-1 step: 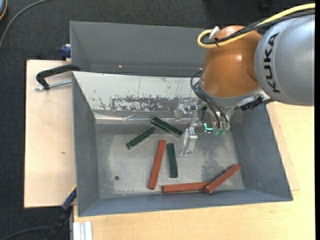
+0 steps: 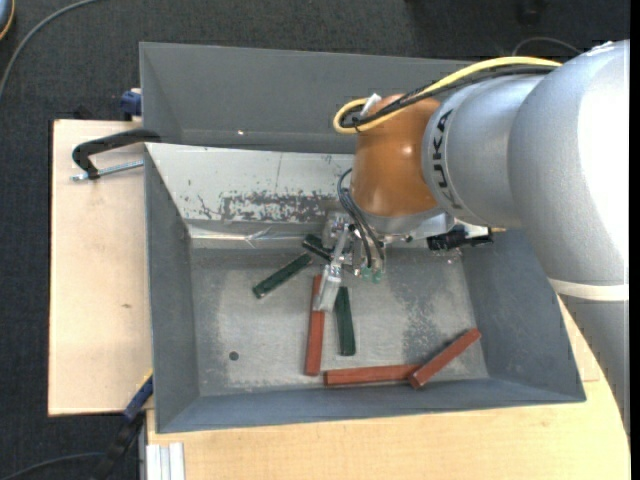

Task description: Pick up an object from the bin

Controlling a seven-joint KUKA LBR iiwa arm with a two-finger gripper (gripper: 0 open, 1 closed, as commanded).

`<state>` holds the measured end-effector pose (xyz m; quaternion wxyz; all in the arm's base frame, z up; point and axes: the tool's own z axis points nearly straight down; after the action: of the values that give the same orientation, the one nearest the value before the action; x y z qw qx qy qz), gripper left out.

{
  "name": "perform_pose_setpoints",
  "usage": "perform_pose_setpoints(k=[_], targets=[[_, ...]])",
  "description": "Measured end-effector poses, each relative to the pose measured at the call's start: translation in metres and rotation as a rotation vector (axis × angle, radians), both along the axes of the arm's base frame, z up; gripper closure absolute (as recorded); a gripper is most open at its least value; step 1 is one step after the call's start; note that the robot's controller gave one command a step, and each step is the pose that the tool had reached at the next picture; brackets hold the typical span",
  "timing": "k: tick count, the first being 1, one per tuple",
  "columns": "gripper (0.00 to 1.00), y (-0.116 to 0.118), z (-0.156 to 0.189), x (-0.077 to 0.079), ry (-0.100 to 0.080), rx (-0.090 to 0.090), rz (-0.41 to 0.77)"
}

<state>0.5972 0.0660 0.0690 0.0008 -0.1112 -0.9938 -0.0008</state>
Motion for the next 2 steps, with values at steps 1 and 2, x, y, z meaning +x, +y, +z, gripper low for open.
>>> perform_pose_setpoints(k=[1,2], targets=[[0.0,0.003,0.033,-0.007,-0.008,0.0,-0.194],[0.0,0.018,0.04,0.004,-0.008,0.001,-0.297]])
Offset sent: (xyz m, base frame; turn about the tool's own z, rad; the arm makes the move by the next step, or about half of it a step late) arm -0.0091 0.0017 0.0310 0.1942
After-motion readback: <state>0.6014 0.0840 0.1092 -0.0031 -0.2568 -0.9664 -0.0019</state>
